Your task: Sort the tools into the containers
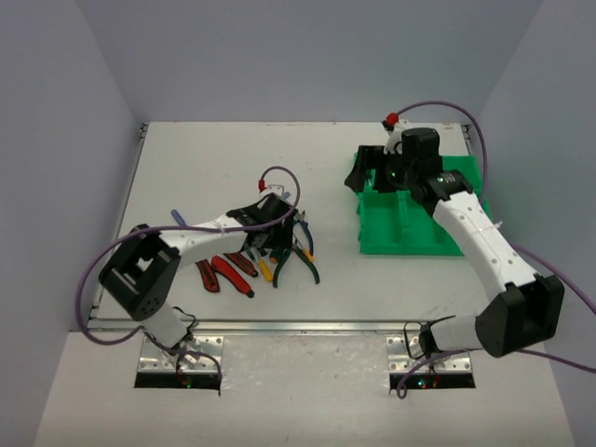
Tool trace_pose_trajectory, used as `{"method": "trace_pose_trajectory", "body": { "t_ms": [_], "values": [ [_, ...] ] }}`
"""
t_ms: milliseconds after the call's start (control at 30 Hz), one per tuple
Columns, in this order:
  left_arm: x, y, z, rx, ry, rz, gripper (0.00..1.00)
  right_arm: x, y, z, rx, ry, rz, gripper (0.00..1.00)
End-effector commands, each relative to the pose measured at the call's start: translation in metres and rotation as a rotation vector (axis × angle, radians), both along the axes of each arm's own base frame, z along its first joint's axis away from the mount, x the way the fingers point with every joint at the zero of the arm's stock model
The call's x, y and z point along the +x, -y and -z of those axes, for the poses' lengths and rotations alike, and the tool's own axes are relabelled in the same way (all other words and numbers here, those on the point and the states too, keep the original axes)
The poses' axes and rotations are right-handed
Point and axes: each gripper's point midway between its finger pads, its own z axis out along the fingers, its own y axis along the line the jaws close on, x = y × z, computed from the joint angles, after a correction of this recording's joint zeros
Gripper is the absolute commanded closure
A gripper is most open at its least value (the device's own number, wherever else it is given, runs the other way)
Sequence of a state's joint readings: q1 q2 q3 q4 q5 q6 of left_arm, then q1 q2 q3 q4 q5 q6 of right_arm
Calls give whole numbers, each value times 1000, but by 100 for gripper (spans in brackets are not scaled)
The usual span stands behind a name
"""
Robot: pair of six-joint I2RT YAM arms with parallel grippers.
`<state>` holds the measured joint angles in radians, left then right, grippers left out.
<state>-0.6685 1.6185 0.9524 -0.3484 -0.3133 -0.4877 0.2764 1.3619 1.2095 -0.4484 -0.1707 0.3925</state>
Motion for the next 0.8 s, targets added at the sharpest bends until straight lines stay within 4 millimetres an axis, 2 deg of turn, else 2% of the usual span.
{"method": "trace_pose_trajectory", "body": {
  "t_ms": [0, 133, 300, 333, 433, 500, 600, 633, 767],
  "values": [
    [19, 16, -5, -1, 25, 25, 38, -31, -8, 15, 66, -20, -70, 1],
    [12, 22, 1, -26, -5, 70, 58, -39, -3, 8, 61, 4, -58, 1],
    [0, 26, 15, -48, -54, 94, 59, -40, -7, 10, 76, -10, -84, 1],
    [0, 26, 15, -48, -55, 94, 59, -40, -8, 10, 77, -11, -86, 1],
    [-5, 24, 18, -49, -71, 92, 37, -41, -9, 10, 82, -13, -94, 1],
    [-5, 25, 17, -58, -66, 92, 34, -42, -11, 9, 89, -13, -100, 1],
    [-7, 23, 23, -48, -77, 94, 55, -43, -12, 7, 100, -3, -107, 1],
    [-8, 23, 25, -45, -81, 93, 59, -43, -12, 5, 102, 1, -108, 1],
    [-8, 22, 25, -50, -73, 91, 62, -44, -9, 3, 89, 12, -97, 1]
  ]
}}
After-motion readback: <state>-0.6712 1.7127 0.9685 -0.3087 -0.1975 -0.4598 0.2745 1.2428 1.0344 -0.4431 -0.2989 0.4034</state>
